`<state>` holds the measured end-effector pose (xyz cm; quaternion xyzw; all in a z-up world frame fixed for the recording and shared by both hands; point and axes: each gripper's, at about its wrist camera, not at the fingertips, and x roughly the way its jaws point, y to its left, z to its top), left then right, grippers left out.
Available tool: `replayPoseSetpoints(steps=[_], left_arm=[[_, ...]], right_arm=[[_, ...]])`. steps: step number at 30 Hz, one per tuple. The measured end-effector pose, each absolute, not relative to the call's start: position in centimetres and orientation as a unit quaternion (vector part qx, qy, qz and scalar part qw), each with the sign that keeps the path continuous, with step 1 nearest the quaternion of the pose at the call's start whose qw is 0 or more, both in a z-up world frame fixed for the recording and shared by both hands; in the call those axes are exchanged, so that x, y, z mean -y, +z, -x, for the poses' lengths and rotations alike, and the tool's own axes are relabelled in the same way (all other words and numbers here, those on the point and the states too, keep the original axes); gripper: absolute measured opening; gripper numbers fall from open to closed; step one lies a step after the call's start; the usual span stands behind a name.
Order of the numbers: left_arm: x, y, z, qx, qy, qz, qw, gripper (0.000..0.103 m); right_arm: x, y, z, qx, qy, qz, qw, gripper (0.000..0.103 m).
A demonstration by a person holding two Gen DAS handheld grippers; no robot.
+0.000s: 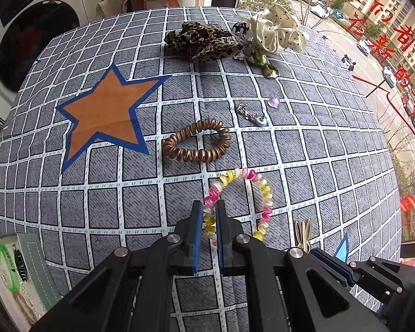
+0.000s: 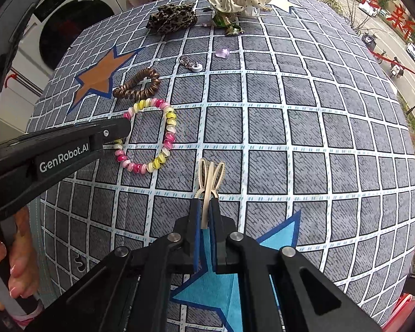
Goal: Organize jewelry
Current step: 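Grasp the pink and yellow bead bracelet with the left tool while the right tool grasps the beige bunny clip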
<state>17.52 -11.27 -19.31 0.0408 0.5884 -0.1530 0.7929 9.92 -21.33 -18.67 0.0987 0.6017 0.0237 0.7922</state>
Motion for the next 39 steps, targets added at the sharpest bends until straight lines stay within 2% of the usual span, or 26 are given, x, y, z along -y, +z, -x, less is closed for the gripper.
replayPoseSetpoints(steps=[14,16,17,18,23,25,26,27,39], left_arm=[[5.7,-17.7,-12.9,-0.588,-0.139,-0.020,0.797,0.016],[5.4,-17.7,-12.8,-0.590,-0.136,-0.016,0.796,0.016],[5.2,-17.7,-12.8,-0.590,-0.135,-0.015,0.796,0.016],[5.1,-17.7,-12.7,-0.590,-0.135,-0.014,0.796,0.016],[4.7,-17.4,-12.3,-0.589,-0.135,-0.013,0.797,0.016],[4.6,-17.3,-12.1,-0.589,-0.135,-0.011,0.797,0.016],[4.5,-17.2,-12.0,-0.589,-0.135,-0.010,0.797,0.016],[4.4,-17.1,-11.8,-0.589,-0.136,-0.009,0.797,0.016],[2.9,-14.7,-10.4,-0.577,-0.139,0.006,0.805,0.016]], right_arm=[[22.8,-19.0,-9.3,-0.617,0.021,-0.151,0.772,0.006],[22.6,-19.0,-9.6,-0.618,0.015,-0.147,0.772,0.019],[22.4,-19.1,-9.7,-0.618,0.016,-0.147,0.772,0.032],[22.2,-19.2,-9.9,-0.620,0.018,-0.146,0.771,0.033],[20.6,-19.5,-10.6,-0.625,0.014,-0.109,0.773,0.033],[19.6,-19.4,-10.8,-0.629,0.005,-0.073,0.774,0.026],[19.2,-19.4,-10.8,-0.629,0.001,-0.058,0.775,0.013],[19.2,-19.4,-10.8,-0.630,0.002,-0.057,0.775,0.009],[20.4,-16.8,-8.8,-0.609,0.035,-0.116,0.784,0.009]])
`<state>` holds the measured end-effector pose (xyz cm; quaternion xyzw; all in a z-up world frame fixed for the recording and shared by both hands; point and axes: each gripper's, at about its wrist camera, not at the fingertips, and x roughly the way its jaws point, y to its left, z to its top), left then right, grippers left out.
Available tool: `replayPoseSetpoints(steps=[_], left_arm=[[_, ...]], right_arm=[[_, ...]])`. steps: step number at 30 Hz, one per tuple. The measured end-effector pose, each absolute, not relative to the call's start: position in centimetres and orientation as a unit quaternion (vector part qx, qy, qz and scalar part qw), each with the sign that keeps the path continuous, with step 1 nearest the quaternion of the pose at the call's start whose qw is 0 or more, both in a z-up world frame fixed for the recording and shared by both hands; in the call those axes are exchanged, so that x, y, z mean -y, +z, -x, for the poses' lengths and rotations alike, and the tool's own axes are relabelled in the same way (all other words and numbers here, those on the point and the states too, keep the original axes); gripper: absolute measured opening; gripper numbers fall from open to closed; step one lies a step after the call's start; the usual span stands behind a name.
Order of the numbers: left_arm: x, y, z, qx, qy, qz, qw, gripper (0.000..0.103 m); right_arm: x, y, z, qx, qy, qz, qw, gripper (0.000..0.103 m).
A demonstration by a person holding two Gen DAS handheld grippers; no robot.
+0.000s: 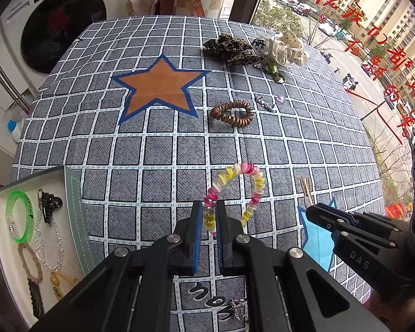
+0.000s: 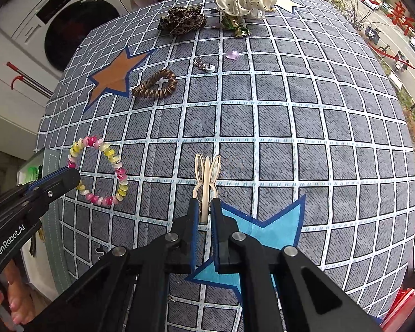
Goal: Organize jewelry
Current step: 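Grasp the pink and yellow bead bracelet with the left tool while the right tool grasps the beige bunny clip, then carry the bead bracelet and bunny clip over the white tray with both tools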
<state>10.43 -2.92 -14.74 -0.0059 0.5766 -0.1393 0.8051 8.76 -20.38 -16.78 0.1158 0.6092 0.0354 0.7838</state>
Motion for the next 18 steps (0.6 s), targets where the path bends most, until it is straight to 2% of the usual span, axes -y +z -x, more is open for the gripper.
replayPoseSetpoints(steps=[18], left_arm=[[-5.5,-9.9,-5.6,-0.551,-0.097,0.044,0.828,0.016]], right_arm=[[14.2,-11.7,-8.1,-0.586,0.106,-0.091,0.798,0.009]])
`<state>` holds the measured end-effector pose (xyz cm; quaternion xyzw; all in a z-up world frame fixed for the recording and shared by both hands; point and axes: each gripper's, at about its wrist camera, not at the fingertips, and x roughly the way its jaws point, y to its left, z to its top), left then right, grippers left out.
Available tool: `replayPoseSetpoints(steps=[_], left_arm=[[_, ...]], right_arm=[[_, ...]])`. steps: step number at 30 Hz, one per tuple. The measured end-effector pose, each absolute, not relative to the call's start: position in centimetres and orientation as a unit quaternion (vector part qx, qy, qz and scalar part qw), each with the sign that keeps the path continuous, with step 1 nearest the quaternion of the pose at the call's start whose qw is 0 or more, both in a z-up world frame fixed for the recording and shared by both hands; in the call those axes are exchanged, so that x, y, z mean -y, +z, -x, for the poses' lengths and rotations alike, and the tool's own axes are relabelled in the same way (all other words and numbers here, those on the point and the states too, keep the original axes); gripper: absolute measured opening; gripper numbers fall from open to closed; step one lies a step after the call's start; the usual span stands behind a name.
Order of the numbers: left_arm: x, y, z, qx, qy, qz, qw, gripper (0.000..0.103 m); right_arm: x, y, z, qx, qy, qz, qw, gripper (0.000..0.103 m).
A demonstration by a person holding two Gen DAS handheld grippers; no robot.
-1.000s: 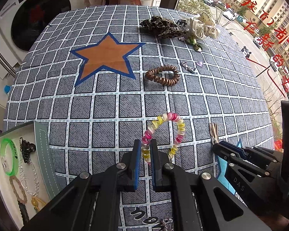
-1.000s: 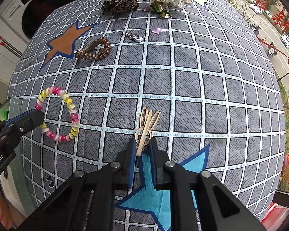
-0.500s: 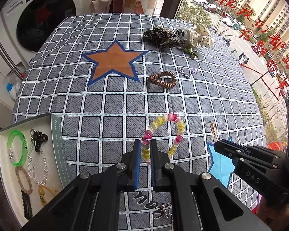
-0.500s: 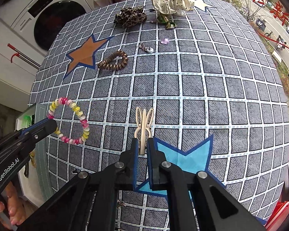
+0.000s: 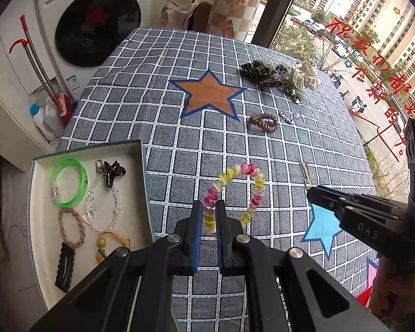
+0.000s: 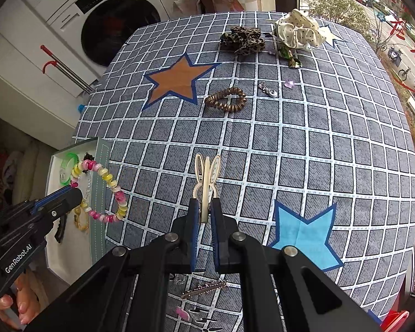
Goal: Organize jewelry
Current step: 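Carry the bead bracelet and bunny clip over the white tray with both tools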
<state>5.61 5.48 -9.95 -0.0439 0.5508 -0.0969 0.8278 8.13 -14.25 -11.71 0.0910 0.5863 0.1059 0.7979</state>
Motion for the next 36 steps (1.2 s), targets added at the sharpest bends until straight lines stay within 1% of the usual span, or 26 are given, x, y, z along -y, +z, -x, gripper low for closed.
replayPoseSetpoints(steps=[8,15,25,31,36], left_arm=[[-11.1,-8.4,-2.6,-0.551,-0.057,0.066,0.830,0.016],[-15.7,-9.0,0.5,-0.567,-0.017,0.083,0.819,0.016],[-19.7,-12.7,4.0,-0.606,0.017,0.104,0.788,0.016],[-20.8,-16.3,4.8,-0.635,0.026,0.104,0.765,0.016],[-21.4,-18.2,4.4,-0.641,0.033,0.108,0.760,0.016]], right_arm=[[8.2,-9.8,-7.8,-0.580,0.163,-0.067,0.795,0.009],[2.2,-9.3,-6.8,-0.583,0.219,-0.042,0.781,0.009],[-5.0,-11.0,-4.4,-0.604,0.285,0.001,0.744,0.009],[-7.4,-13.5,-3.3,-0.631,0.305,0.015,0.713,0.009],[-8.6,-16.1,-2.6,-0.655,0.306,0.027,0.690,0.009]])
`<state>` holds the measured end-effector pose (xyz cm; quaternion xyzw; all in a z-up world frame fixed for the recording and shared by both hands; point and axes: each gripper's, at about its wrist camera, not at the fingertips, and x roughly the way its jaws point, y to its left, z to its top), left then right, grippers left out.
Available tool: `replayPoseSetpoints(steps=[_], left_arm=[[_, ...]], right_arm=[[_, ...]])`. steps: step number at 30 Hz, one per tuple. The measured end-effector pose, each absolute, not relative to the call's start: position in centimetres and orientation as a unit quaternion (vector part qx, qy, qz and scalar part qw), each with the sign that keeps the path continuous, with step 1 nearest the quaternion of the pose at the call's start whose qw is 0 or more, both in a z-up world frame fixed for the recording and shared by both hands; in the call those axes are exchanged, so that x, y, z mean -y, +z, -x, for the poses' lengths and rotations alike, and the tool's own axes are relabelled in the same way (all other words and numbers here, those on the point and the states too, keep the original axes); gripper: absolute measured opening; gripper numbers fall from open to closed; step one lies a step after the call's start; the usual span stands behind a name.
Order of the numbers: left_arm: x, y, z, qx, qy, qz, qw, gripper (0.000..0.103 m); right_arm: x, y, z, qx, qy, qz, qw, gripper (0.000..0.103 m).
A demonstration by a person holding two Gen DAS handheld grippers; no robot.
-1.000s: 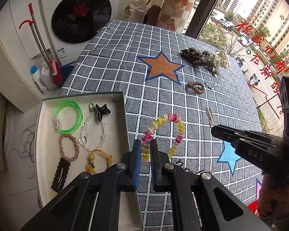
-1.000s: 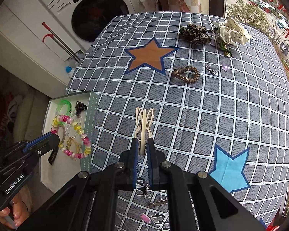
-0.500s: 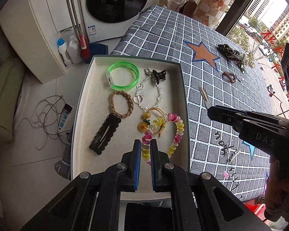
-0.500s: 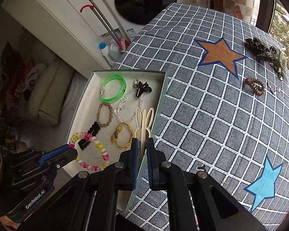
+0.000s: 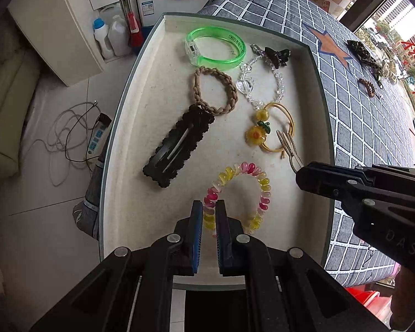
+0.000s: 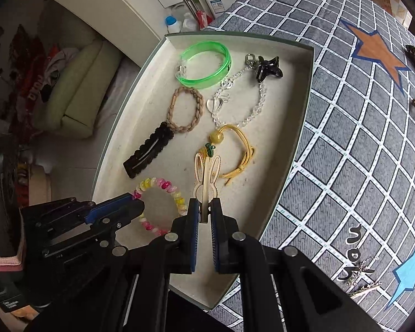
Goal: Organize jewelry
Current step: 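Carry the bead bracelet and bunny clip over the white tray with both tools, then open both tools to drop the bracelet and bunny clip in the tray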
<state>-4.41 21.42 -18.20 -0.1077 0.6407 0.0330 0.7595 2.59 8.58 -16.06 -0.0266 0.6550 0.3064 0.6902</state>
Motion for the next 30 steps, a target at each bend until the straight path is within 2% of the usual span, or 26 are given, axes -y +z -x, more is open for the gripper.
replayPoseSetpoints(steps=[8,30], left_arm=[[-22.2,-19.6,3.3,-0.640,0.046,0.105,0.760,0.016],[-22.8,-19.8,2.2,-0.635,0.076,0.083,0.764,0.016]], right_arm=[[-9.2,-18.9,-2.6,-0.674,0.289,0.035,0.679,0.009],[-10.1,-19.5,-4.6,-0.672,0.263,0.032,0.692,0.012]])
